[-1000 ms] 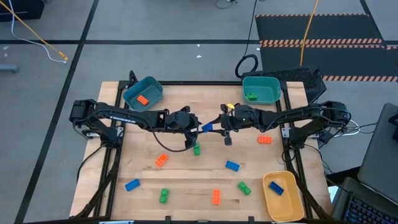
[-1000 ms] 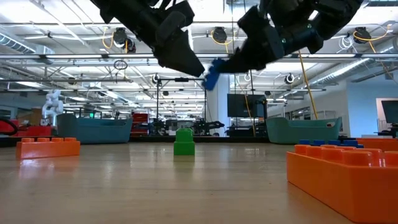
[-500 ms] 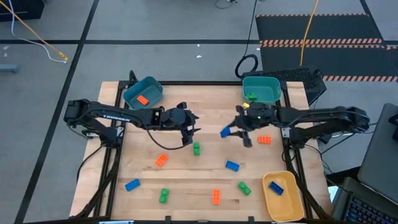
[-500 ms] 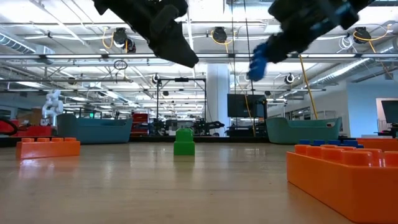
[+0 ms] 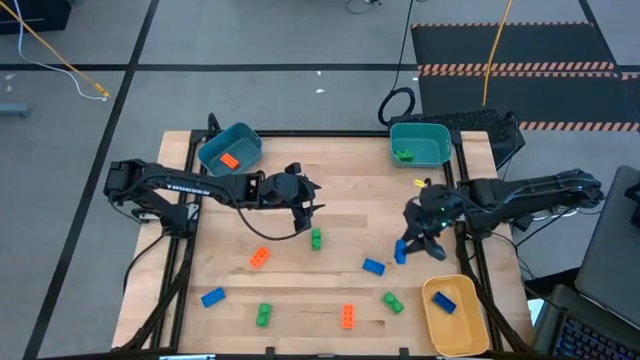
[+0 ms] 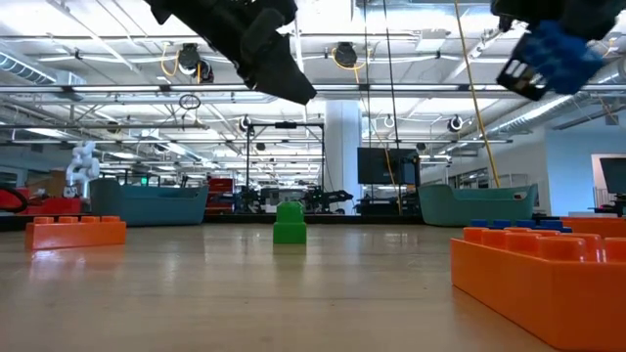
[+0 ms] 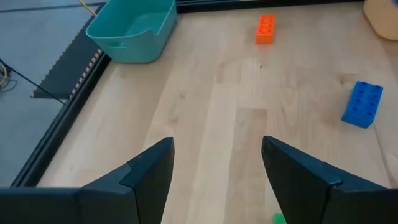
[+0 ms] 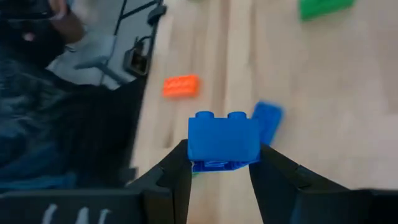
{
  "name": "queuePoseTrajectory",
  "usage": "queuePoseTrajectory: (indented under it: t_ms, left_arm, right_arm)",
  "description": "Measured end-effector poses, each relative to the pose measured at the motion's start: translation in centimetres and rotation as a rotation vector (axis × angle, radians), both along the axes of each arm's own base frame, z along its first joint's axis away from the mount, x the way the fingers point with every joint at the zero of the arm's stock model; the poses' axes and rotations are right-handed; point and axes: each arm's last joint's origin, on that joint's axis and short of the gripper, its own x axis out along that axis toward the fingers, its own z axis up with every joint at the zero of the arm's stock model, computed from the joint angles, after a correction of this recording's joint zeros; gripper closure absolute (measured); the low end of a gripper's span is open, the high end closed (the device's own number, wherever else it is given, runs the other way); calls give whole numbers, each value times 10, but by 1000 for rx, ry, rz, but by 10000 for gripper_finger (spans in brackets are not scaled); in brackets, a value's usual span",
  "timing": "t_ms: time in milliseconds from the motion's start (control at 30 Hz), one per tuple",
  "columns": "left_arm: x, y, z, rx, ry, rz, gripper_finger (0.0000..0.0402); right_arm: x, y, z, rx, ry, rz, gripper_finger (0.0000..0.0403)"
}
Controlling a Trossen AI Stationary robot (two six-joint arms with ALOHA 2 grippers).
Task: Sort & place blocks by color
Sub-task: Put the top blue game piece into the yellow bin
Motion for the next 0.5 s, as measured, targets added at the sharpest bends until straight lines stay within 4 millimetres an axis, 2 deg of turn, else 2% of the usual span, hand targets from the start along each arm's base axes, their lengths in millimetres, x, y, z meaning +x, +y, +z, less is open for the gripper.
queuePoseTrajectory:
  t_ms: [500]
  left_arm:
    - [0, -15, 0, 53, 10, -5, 156]
  right_arm:
    - [-27, 45, -7, 316, 505, -25, 280]
